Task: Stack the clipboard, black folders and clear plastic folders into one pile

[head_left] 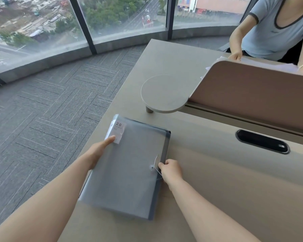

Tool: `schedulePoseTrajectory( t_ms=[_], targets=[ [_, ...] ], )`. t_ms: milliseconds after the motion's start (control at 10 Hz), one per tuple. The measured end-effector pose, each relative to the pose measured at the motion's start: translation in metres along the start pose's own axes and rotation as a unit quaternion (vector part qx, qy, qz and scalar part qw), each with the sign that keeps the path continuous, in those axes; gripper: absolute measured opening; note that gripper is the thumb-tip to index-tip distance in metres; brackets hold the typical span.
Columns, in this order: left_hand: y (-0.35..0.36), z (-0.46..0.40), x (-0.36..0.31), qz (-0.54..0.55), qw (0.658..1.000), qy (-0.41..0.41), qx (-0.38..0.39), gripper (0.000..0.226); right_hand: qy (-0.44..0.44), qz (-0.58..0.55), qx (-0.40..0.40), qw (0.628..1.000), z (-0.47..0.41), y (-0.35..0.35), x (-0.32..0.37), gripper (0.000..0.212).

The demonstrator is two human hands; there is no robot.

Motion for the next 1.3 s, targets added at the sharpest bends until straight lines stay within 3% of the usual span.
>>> schedulePoseTrajectory(
  t_ms=[600, 700, 900, 1100, 1300],
  targets=[
    [0.002, -0.003, -0.004, -0.048, 0.998, 0.01, -0.028, 0.052, -0.015, 0.099, -0.044, 0.994, -0.005, 0.007, 0.002, 0.036],
    [0.003, -0.005, -0.004, -0.061, 0.997, 0.023, -0.035, 0.05, -0.007, 0.092, -0.045, 0.995, -0.003, 0.008, 0.003, 0.019],
    [0.006, -0.009, 0.0, -0.078, 0.993, 0.05, -0.07, 0.048, -0.004, 0.096, -0.051, 0.994, 0.001, 0.009, 0.005, 0.019],
    [0.003, -0.012, -0.001, -0.142, 0.976, 0.122, -0.115, 0.055, -0.007, 0.04, -0.042, 0.998, 0.007, 0.003, -0.006, 0.024],
    [0.004, 0.005, -0.012, -0.197, 0.942, 0.191, -0.191, 0.074, 0.022, -0.105, -0.02, 0.994, 0.038, -0.03, -0.039, 0.021]
  ],
)
Point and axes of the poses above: each hand's wrist, its own z-axis away from the middle knuckle, its own y-axis out of the palm, x = y × z, the point moved 2 cm from there along -z, towards the middle knuckle, and after that the axes turned 14 degrees about -x, right-handed, at the moved point
